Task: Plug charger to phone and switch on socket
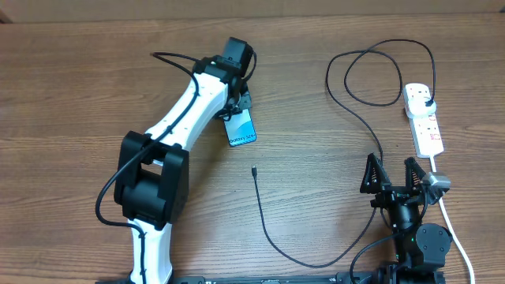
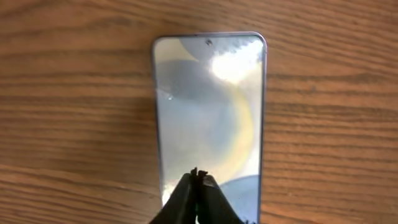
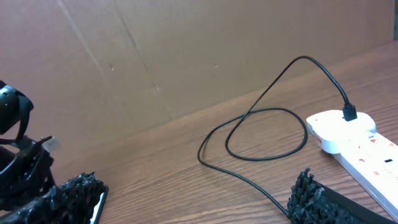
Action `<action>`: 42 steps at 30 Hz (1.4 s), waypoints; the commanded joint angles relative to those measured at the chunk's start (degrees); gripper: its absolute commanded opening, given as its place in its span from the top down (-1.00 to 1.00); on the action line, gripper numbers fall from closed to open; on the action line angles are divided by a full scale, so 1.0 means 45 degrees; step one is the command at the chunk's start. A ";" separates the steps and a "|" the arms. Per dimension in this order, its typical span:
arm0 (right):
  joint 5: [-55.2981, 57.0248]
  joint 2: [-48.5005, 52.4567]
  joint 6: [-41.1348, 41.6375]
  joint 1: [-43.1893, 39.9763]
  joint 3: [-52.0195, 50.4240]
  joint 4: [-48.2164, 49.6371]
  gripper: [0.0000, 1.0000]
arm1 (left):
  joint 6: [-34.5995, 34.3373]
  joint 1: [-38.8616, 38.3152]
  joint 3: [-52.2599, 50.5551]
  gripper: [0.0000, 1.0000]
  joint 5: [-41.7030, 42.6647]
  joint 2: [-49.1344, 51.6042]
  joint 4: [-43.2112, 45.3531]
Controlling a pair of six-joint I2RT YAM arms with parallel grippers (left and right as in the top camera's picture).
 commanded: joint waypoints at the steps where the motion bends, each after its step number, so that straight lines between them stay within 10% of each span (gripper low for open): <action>1: -0.0073 -0.0117 -0.0019 0.0058 -0.0131 0.0058 -1.00 | -0.0068 -0.0306 -0.0015 0.91 -0.0155 0.0272 -0.0005; 38: -0.0073 -0.0117 -0.0019 0.0058 -0.0131 0.0058 -0.99 | 0.1724 -0.0486 -0.0044 0.65 -0.2341 0.2215 0.5853; 42: -0.0073 -0.0117 -0.0019 0.0058 -0.0131 0.0058 -1.00 | 0.2249 -0.0481 -0.0044 -0.18 -0.2968 0.2215 0.6373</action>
